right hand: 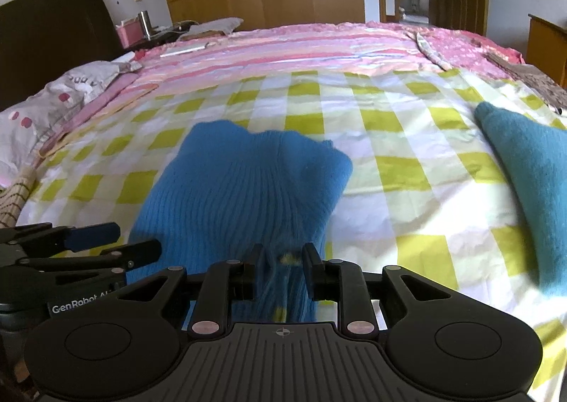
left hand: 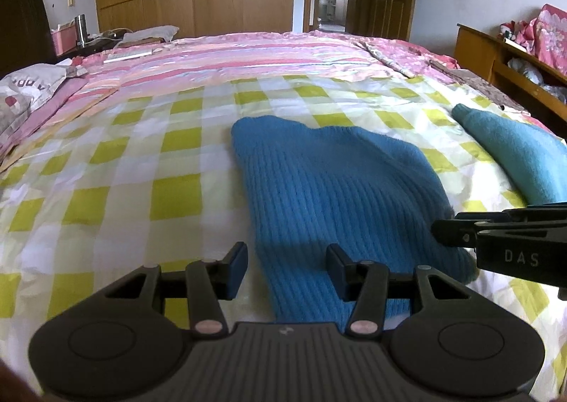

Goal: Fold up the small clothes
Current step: 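Lay the side flat on the sweater and open the right tool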

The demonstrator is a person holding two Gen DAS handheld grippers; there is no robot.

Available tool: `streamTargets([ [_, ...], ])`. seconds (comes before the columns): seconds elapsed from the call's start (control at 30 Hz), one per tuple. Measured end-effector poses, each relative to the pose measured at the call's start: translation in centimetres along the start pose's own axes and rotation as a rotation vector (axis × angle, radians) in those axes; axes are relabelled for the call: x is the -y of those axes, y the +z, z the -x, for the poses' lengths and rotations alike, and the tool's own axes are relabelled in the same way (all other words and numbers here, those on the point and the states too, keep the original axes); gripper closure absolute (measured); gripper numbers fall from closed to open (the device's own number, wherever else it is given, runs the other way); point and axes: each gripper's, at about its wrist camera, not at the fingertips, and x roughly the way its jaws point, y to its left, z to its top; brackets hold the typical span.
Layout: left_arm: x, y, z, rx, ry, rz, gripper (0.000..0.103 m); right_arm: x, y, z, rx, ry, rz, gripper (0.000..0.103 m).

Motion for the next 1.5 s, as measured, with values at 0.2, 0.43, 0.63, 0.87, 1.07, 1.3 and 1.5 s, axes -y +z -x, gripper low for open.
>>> streamTargets([
  [0.2,-0.2,-0.7,0.4,-0.007,-0.006,0.009,0.048,-0.3,-1.0,0.1,-0.019,-0.020,0.004,0.080],
  [0.43,-0.2,-0.9,1.0,-0.002,-0.012,0.015,0.048,-0.7,-1.5,1.2,-0.016,-0.024,0.015,0.080],
  [0.63,0.0,-1.5,1.7,0.001,-0.014,0.009,0.048,-1.3,-2.0,2.0,-0.017,-0.015,0.024,0.080],
  [0.87,0.1,-2.0,2.2,0.003,-0.016,0.005,0.048,-1.6,-2.6,2.7,-0.015,-0.011,0.027,0.080],
  [1.07,0.4,-2.3,2.9,0.008,-0.019,-0.003,0.048,-1.7,-2.9,3.2,-0.013,-0.001,0.018,0.080],
  [1.3,0.7,-2.5,3.3,0.006,-0.026,-0.012,0.048,-2.1,-3.7,3.7,-0.017,0.010,0.016,0.080],
  [1.5,0.8,-2.7,3.6,0.003,-0.027,-0.015,0.048,-2.5,-4.4,4.2,-0.019,0.017,0.012,0.080],
])
